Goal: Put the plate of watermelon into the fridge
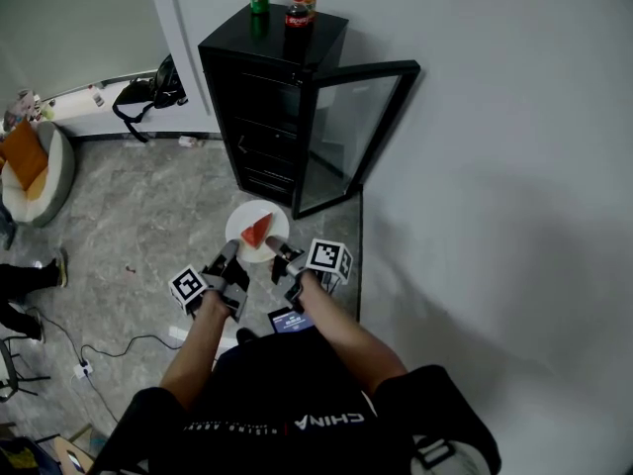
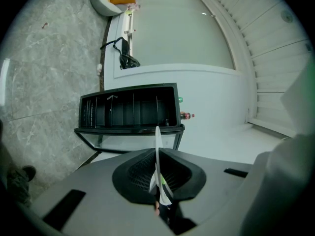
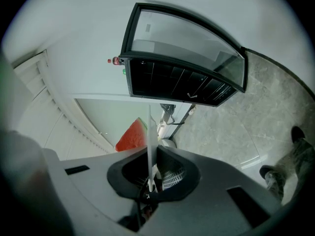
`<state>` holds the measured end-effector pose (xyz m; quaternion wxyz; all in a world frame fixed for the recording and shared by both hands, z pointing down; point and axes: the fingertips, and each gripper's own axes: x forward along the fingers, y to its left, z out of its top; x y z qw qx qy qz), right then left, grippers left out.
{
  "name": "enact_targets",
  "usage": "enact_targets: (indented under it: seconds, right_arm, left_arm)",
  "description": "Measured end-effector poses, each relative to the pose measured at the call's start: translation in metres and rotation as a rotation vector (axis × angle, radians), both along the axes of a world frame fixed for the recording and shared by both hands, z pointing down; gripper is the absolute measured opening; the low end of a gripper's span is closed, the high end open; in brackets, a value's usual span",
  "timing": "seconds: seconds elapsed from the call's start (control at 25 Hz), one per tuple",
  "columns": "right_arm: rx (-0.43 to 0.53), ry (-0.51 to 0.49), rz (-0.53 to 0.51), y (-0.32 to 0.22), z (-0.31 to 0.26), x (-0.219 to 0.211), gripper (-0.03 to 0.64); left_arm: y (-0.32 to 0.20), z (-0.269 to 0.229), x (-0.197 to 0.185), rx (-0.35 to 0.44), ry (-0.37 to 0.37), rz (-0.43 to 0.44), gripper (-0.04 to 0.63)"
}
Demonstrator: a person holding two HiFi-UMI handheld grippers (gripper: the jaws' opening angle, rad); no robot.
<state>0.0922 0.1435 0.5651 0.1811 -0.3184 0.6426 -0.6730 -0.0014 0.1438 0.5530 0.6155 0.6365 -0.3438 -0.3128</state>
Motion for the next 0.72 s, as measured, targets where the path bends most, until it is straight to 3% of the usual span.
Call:
enact_targets:
  seconds: [0.72]
  right_arm:
    - [-0.031,-0.03,-0.067,-0.019,0.01,0.049,0.028]
  left_arm:
    - [-0.013,0.007,0.05,-0.021,-0.037,-0.056,0.029]
